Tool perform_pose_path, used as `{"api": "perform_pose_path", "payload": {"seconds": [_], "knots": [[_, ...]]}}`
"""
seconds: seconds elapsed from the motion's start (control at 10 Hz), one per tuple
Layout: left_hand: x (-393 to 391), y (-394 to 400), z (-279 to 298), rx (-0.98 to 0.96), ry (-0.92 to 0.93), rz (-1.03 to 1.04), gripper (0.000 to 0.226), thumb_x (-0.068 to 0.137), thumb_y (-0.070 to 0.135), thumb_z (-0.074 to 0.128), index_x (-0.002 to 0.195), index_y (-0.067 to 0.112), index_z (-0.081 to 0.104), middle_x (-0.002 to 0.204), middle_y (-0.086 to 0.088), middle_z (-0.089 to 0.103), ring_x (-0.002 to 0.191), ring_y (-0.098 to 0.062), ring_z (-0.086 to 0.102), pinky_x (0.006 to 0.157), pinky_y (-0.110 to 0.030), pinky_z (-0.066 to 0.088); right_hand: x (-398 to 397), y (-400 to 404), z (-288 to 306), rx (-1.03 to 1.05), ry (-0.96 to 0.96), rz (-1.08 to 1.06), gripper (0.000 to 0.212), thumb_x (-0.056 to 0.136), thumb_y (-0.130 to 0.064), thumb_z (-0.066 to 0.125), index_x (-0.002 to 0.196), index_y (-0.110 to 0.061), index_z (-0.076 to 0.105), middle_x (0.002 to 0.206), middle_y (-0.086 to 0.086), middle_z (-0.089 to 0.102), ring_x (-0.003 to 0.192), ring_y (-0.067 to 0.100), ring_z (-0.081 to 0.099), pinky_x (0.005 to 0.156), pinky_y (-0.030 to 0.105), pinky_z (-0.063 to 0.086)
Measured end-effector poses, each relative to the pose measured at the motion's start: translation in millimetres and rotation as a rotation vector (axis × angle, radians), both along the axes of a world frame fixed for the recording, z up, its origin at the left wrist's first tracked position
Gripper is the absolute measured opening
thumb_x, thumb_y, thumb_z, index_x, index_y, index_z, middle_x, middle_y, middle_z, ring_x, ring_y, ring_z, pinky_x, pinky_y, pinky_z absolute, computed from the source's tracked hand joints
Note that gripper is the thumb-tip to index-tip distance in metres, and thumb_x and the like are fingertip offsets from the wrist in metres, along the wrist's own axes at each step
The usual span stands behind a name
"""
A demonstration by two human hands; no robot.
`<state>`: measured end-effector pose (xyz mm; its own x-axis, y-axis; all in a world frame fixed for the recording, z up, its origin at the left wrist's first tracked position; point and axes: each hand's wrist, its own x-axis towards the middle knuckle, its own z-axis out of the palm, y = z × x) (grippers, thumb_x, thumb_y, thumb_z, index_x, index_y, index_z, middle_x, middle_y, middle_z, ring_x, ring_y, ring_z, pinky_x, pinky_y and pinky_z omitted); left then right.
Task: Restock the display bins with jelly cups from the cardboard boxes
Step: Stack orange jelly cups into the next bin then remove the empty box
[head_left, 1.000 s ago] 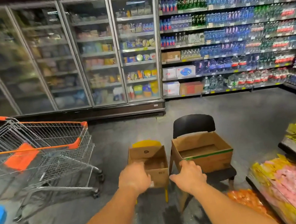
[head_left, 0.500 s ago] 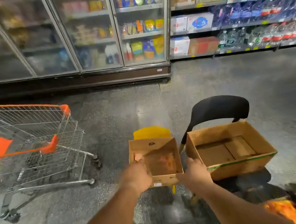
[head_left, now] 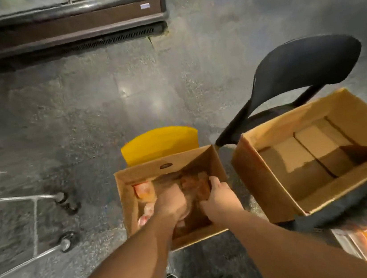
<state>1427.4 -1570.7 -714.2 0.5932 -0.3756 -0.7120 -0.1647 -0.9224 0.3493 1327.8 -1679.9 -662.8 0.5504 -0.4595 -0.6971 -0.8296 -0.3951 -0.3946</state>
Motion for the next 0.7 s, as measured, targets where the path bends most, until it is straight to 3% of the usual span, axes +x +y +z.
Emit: {"api": "perform_pose_path", "payload": {"seconds": [0.1, 0.2, 0.3, 0.4, 0.5, 0.6, 0.7], "knots": [[13, -20, -67, -0.009, 0.032, 0.105, 0.042, 0.109, 0.036, 0.031, 0.144, 0.018, 0.048, 0.147, -0.010, 0.051, 0.131, -0.031, 0.051, 0.111, -0.039, 0.039, 19, -7, -60, 0.033, 0.039, -0.030, 0.070, 0.099, -0.033, 0.045, 0.158, -0.033, 0.009, 0.149, 0.013, 0.038, 0.125, 0.035, 0.053, 0.107, 0.048, 0.046], [30, -40, -151, -0.035, 0.100, 0.142, 0.065, 0.102, 0.057, 0.041, 0.157, 0.026, 0.025, 0.151, -0.010, 0.047, 0.134, -0.035, 0.048, 0.111, -0.041, 0.036, 41, -19, -133, 0.012, 0.026, -0.082, 0.072, 0.093, -0.036, 0.049, 0.155, -0.037, 0.013, 0.146, 0.016, 0.046, 0.131, 0.036, 0.050, 0.110, 0.051, 0.043], [37, -55, -193, -0.068, 0.074, 0.218, 0.057, 0.105, 0.051, 0.038, 0.154, 0.023, 0.033, 0.154, -0.012, 0.042, 0.138, -0.035, 0.043, 0.112, -0.041, 0.034, 57, -30, -191, -0.053, 0.071, -0.066, 0.075, 0.098, -0.037, 0.049, 0.159, -0.032, 0.006, 0.153, 0.015, 0.036, 0.138, 0.036, 0.041, 0.113, 0.044, 0.036], [40, -62, -220, -0.108, 0.017, 0.129, 0.054, 0.103, 0.046, 0.045, 0.150, 0.020, 0.039, 0.149, -0.011, 0.046, 0.135, -0.034, 0.046, 0.109, -0.040, 0.037, 65, -34, -221, -0.048, 0.102, -0.064, 0.062, 0.103, -0.050, 0.033, 0.158, -0.041, 0.004, 0.156, 0.010, 0.034, 0.137, 0.032, 0.043, 0.113, 0.049, 0.034], [41, -68, -240, -0.113, -0.007, -0.049, 0.047, 0.108, 0.044, 0.024, 0.146, 0.026, 0.044, 0.155, -0.003, 0.039, 0.139, -0.030, 0.036, 0.117, -0.045, 0.028, 63, -38, -238, -0.027, 0.056, 0.035, 0.058, 0.108, -0.043, 0.025, 0.160, -0.034, -0.001, 0.168, 0.002, 0.009, 0.151, 0.026, 0.021, 0.122, 0.043, 0.020], [43, -73, -235, -0.124, 0.017, 0.040, 0.044, 0.108, 0.033, 0.037, 0.148, 0.020, 0.046, 0.156, -0.011, 0.034, 0.144, -0.037, 0.030, 0.117, -0.045, 0.025, 65, -39, -249, -0.039, 0.028, 0.077, 0.061, 0.107, -0.039, 0.031, 0.160, -0.034, 0.001, 0.167, 0.004, 0.009, 0.151, 0.026, 0.021, 0.122, 0.046, 0.022], [43, -65, -242, -0.183, 0.028, 0.089, 0.046, 0.103, 0.044, 0.042, 0.146, 0.029, 0.048, 0.156, -0.012, 0.035, 0.140, -0.035, 0.040, 0.116, -0.044, 0.035, 68, -37, -253, -0.051, -0.020, 0.072, 0.050, 0.108, -0.036, 0.027, 0.157, -0.033, 0.017, 0.163, 0.005, 0.018, 0.149, 0.025, 0.024, 0.121, 0.045, 0.025]]}}
